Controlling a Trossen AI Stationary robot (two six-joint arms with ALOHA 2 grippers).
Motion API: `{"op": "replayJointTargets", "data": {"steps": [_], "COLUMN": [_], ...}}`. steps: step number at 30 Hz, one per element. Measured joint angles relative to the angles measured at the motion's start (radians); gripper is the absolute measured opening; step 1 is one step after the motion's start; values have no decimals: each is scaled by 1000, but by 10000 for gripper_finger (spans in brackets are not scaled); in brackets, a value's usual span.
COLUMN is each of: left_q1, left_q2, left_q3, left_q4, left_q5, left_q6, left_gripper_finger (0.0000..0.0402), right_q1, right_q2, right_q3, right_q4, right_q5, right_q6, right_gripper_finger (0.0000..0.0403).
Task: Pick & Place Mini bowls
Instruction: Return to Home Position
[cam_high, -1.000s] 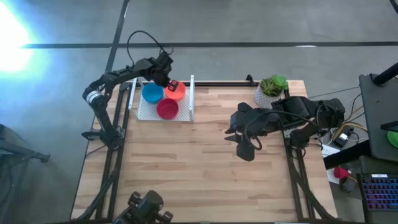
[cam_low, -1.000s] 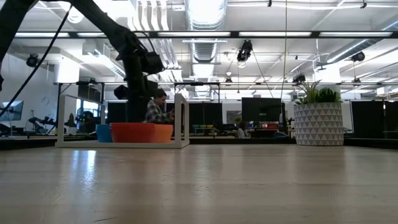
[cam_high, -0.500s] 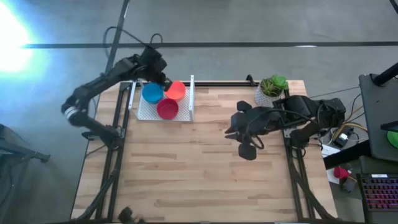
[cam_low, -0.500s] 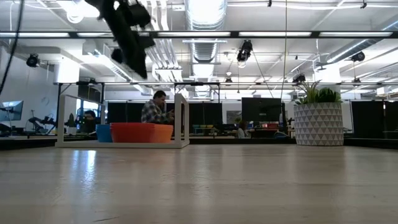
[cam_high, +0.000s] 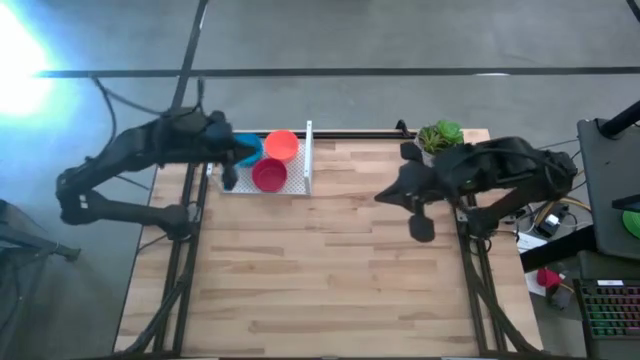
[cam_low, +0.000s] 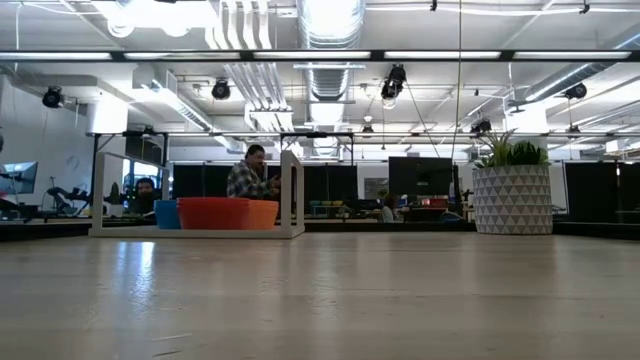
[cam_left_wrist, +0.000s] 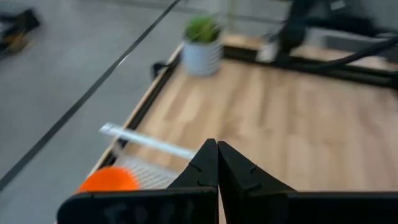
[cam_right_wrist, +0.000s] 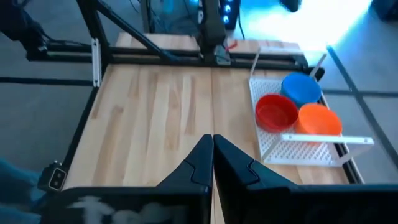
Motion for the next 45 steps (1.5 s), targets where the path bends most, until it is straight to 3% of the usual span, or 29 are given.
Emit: {"op": "replayJointTargets", "data": {"steps": [6, 11, 25, 45], "left_q1": [-177, -246, -253, -253], "left_q2": [-85, -148, -414, -685], "left_q3": [-14, -70, -283, -434], "left_q4": [43, 70, 270, 300], "left_q5": [-54, -111, -111, -152], "left_q6": [-7, -8, -1, -34], "left_gripper_finger": [0, 0, 0, 0], "right_q1": [0, 0, 1, 1], "right_q2": [-106, -233, -561, -965], "right_q3": [-115, -270, -644, -1054], "right_q4": [74, 234, 518, 792], "right_q5": [-3, -59, -84, -69], "right_q6": [-10, -9, -1, 28], "right_gripper_finger": [8, 8, 8, 8]}}
